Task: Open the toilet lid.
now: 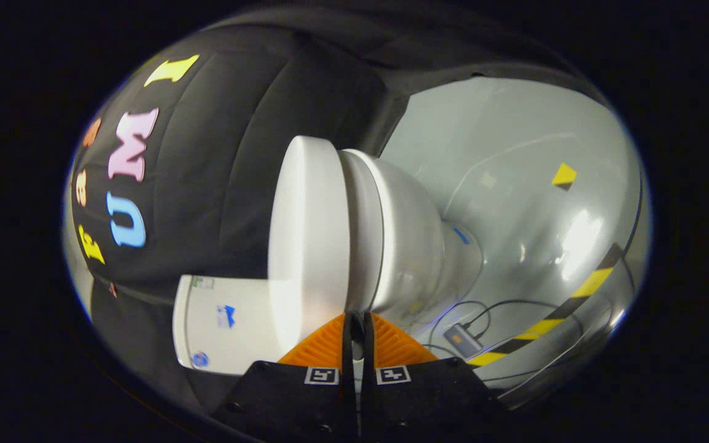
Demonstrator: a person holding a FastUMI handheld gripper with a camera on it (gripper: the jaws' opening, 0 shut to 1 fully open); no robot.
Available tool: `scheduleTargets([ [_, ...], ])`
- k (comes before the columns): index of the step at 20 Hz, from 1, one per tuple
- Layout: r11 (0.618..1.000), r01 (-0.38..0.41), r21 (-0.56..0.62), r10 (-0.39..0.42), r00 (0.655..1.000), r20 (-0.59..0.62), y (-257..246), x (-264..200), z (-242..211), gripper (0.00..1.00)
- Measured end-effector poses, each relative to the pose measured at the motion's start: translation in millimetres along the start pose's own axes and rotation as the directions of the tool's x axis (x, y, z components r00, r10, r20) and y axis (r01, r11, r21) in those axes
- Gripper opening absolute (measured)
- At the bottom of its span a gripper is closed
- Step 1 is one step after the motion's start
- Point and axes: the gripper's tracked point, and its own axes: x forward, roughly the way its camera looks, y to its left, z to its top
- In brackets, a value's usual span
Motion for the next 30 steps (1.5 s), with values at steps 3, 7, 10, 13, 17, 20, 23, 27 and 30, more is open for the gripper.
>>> scheduleTargets([
  [3,0.994,0.082,-0.066,-0.081,0.996,0.021,-1,2,-4,0.05],
  [7,0.966,0.186,-0.177,-0.179,0.982,0.056,14,-6,-6,0.05],
  [10,0.954,0.21,-0.216,-0.196,0.977,0.083,40,-16,-2,0.05],
  [13,0.926,0.258,-0.276,-0.233,0.965,0.119,58,-26,-1,0.05],
  [17,0.891,0.312,-0.33,-0.266,0.947,0.178,96,-37,-5,0.05],
  [20,0.847,0.363,-0.388,-0.292,0.928,0.231,120,-44,-10,0.05],
  [23,0.818,0.395,-0.417,-0.292,0.911,0.29,150,-50,-16,0.05],
  [27,0.773,0.442,-0.455,-0.285,0.883,0.373,188,-60,-31,0.05],
  [30,0.744,0.472,-0.473,-0.275,0.861,0.428,217,-63,-45,0.05],
])
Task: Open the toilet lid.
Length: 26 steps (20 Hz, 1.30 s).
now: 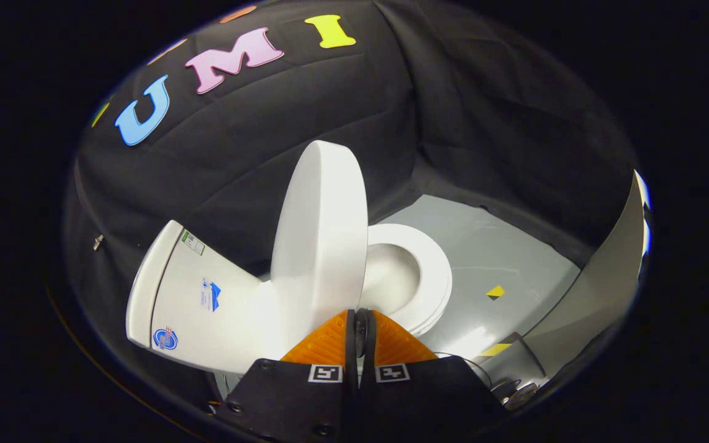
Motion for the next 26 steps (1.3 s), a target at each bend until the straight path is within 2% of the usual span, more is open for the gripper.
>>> scheduleTargets([
  [4,0.996,0.033,-0.088,-0.026,0.997,0.077,32,-20,6,0.05],
  [9,0.988,0.029,-0.15,-0.007,0.989,0.147,83,-41,6,0.05],
  [16,0.949,0.085,-0.302,-0.008,0.969,0.248,143,-56,-2,0.05],
  [22,0.915,0.089,-0.393,0.038,0.952,0.303,194,-65,-21,0.05],
  [26,0.896,0.062,-0.441,0.083,0.95,0.301,221,-70,-37,0.05],
])
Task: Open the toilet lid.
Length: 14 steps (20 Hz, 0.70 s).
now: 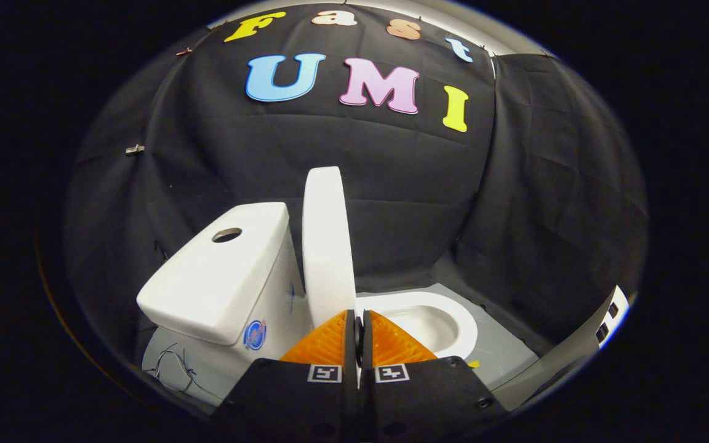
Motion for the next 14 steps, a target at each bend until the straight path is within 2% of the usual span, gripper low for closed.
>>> scheduleTargets([
  [5,0.999,-0.046,-0.025,0.046,0.999,0.002,26,1,-1,0.05],
  [14,0.994,-0.029,-0.11,0.029,1.0,0.004,37,-4,-4,0.05],
])
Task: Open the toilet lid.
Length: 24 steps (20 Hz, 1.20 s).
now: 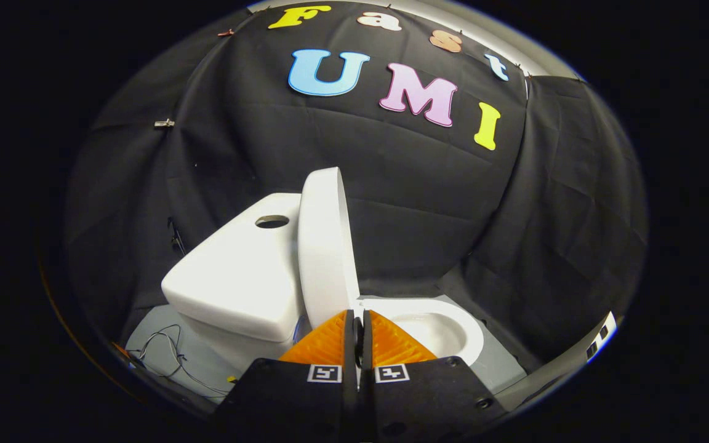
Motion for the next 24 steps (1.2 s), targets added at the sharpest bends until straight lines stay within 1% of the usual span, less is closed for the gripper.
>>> scheduleTargets([
  [2,1.0,-0.009,0.007,0.009,1.0,-0.002,0,-1,0,0.05],
  [4,1.0,-0.022,0.02,0.023,1.0,-0.009,0,-2,-1,0.08],
  [5,0.999,-0.025,0.027,0.026,1.0,-0.009,0,-3,-1,0.13],
  [6,0.999,-0.033,0.026,0.033,0.999,-0.006,1,-5,0,0.16],
  [7,0.999,-0.037,0.018,0.037,0.999,0.004,2,-7,4,0.23],
  [8,0.998,-0.062,0.014,0.061,0.998,0.015,7,-9,7,0.31],
  [10,0.997,-0.083,-0.004,0.083,0.996,0.021,11,-14,6,0.49],
  [13,0.993,-0.115,-0.006,0.115,0.993,0.017,16,-29,9,1.0],
  [15,0.993,-0.122,-0.001,0.122,0.992,0.036,13,-38,19,0.98],
  [19,0.988,-0.151,0.01,0.15,0.985,0.08,6,-64,45,0.98],
  [24,0.977,-0.191,0.092,0.174,0.971,0.166,-17,-92,98,0.98],
])
